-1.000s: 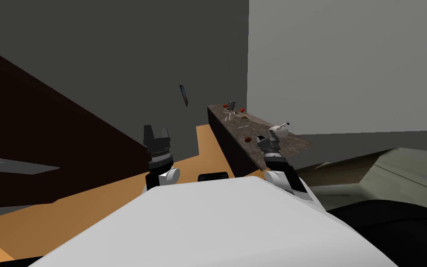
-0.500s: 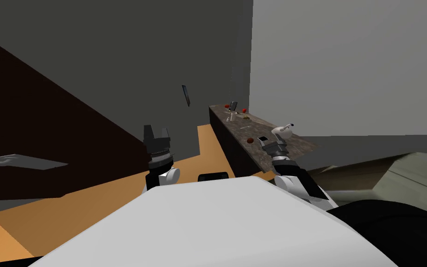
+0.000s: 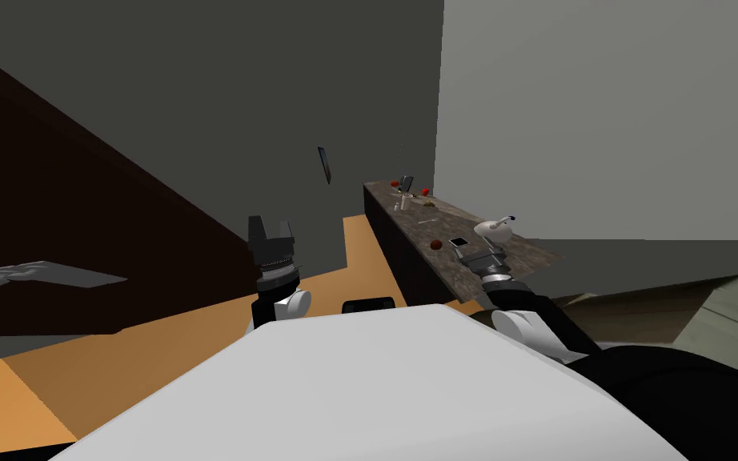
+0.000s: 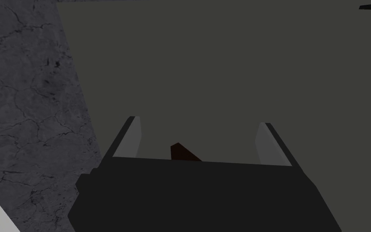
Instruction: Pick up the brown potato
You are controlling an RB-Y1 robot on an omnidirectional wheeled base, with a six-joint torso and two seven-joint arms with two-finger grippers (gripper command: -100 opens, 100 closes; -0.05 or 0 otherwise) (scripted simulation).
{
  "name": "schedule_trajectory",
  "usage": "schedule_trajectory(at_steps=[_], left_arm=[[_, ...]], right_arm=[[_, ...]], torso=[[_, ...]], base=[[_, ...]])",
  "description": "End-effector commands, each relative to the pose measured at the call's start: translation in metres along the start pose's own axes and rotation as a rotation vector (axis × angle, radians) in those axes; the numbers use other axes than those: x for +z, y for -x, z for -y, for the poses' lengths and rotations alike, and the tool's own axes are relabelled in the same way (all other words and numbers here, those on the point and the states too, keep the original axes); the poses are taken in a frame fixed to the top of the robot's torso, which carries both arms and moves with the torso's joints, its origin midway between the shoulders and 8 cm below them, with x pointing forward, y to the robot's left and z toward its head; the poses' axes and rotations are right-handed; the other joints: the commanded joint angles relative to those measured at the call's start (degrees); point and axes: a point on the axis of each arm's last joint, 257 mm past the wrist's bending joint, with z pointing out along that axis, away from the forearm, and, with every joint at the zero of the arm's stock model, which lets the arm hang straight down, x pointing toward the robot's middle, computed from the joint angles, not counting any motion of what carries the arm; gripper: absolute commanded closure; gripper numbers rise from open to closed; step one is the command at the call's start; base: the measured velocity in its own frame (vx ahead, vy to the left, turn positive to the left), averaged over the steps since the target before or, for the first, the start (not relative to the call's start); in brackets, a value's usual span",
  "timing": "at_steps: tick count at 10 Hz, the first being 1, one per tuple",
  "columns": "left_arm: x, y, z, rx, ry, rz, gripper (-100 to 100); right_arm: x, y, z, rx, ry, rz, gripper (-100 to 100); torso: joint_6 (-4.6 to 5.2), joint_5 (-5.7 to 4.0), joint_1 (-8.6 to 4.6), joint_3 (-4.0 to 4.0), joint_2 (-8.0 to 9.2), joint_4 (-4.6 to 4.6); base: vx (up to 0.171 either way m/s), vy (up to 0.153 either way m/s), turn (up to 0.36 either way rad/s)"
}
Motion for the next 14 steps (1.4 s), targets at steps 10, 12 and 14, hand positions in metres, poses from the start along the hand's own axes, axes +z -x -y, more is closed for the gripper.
schedule_trajectory(at_steps=[10,12,14], left_arm=[[0.0,0.0,0.0,0.0,0.0,0.0,0],[0.0,0.0,0.0,0.0,0.0,0.0,0],[0.0,0.0,0.0,0.0,0.0,0.0,0]], right_arm=[[-0.027,0.056,0.008,0.362,-0.173,0.159,-100],[-0.034,0.067,0.011,0.435,-0.212,0.203,-100],[-0.042,0.077,0.015,0.492,-0.251,0.248,-100]], torso=[[-0.02,-0.01,-0.03,-0.02,-0.04,-0.01],[-0.02,-0.01,-0.04,-0.06,-0.12,-0.02],[-0.01,-0.01,-0.03,-0.03,-0.04,-0.01]], base=[[0.032,0.003,0.028],[0.058,-0.006,0.032],[0.034,-0.006,0.013]])
